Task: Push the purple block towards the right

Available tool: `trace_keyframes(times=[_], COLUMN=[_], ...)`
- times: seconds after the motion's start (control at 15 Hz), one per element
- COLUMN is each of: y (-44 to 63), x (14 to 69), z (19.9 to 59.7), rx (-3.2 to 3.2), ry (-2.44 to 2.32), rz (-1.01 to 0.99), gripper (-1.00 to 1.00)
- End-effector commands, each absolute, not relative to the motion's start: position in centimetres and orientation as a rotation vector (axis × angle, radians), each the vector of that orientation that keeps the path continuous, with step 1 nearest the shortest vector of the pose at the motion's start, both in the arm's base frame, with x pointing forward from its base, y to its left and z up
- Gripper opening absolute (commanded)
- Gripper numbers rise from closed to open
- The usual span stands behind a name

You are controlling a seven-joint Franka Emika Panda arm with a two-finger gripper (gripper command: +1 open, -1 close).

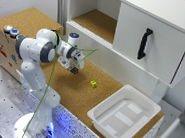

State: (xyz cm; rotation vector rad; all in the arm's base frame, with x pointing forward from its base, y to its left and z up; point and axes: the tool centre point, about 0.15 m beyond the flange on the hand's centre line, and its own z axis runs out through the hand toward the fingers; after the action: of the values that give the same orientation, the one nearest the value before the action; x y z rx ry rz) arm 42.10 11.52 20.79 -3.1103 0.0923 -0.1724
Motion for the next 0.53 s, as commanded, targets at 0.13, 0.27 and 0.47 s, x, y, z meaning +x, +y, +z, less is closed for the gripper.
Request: trace_keyframes(times=[0.13,0.27,0.47], y=[5.9,4.2,2.3], x=[42.3,42.3,42.0], z=[20.8,20.5,20.2], rx=[-3.172,-3.187,-3.204], ry=[0.197,0.228,0.286], rz=[-0.16,-0.15,-0.132], gripper=[-1.0,-1.0,-1.0])
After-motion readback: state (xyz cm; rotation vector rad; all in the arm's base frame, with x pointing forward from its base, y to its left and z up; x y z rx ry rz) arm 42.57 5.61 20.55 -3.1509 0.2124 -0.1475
